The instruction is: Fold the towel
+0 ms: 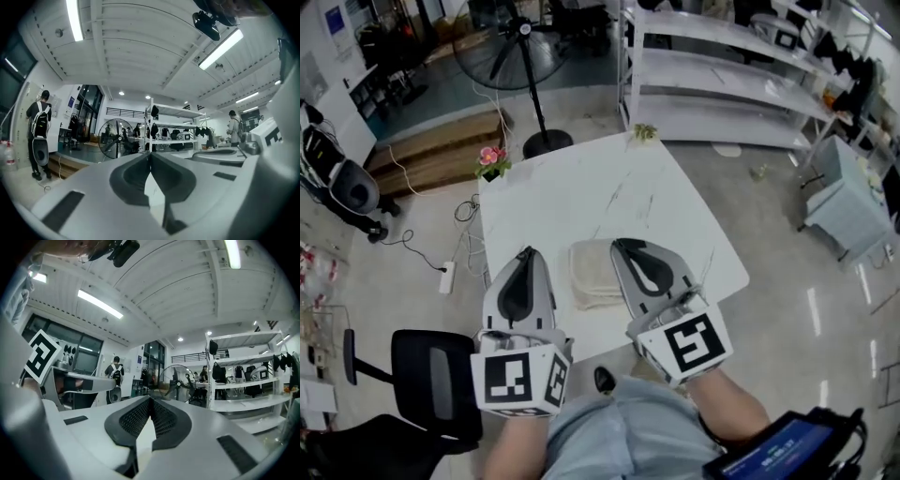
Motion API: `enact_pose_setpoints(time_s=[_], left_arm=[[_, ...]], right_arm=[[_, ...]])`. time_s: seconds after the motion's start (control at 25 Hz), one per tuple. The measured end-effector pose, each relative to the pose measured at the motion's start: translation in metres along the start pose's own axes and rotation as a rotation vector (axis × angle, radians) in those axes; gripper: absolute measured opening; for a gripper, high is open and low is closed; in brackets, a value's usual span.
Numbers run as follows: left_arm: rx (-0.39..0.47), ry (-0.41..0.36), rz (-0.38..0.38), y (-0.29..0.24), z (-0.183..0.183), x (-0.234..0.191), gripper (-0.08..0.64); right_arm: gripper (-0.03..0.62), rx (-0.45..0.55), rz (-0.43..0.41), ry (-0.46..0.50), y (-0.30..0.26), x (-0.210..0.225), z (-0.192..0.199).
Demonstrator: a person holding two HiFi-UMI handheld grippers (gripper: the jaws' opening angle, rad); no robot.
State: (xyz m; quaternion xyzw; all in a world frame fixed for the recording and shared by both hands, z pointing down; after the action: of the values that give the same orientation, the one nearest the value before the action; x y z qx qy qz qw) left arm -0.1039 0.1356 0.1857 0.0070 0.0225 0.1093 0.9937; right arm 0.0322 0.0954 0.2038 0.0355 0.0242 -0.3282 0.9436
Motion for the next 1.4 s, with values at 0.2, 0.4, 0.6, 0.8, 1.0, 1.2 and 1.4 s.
enact_pose_setpoints(time_s=[0.2, 0.4, 0.6, 0.8, 1.0, 1.2, 1.4], left_arm=[[0.026, -0.016, -0.031, 0.004, -0.004, -0.007, 0.009], [0.041, -0.042, -0.023, 0.003, -0.008, -0.001, 0.009], [0.045, -0.051, -0.011, 0.001, -0.008, 0.002, 0.009], [0.038, -0.052, -0.005, -0.002, -0.006, 0.001, 0.009], [0.038, -0.055, -0.010, -0.001, -0.007, -0.001, 0.009], [0.041, -0.058, -0.009, 0.000, -0.007, 0.000, 0.009], [0.042, -0.060, -0.004, -0.001, -0.008, 0.001, 0.009]], right_arm=[[0.014, 0.010, 0.010, 0.056, -0.002, -0.003, -0.003], [0.014, 0.032, 0.020, 0.062, -0.001, -0.001, -0.012], [0.012, 0.044, 0.026, 0.070, 0.001, 0.001, -0.017], [0.012, 0.052, 0.026, 0.065, 0.000, 0.000, -0.020], [0.012, 0.055, 0.020, 0.069, -0.002, -0.003, -0.024], [0.012, 0.062, 0.014, 0.074, -0.001, -0.005, -0.025], [0.012, 0.060, 0.014, 0.072, -0.002, -0.005, -0.025]])
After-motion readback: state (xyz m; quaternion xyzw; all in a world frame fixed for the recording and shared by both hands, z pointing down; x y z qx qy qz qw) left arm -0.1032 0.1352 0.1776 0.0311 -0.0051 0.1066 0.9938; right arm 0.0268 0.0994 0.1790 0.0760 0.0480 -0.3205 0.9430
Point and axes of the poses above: the fingertips, and each gripper's own axes: y backward along the fingers, x to its right, z out of its underside, the point moved 4 cm from there along y, backward along the fingers, and after that the axes turned 7 degrees about z, right-handed, at the moved point
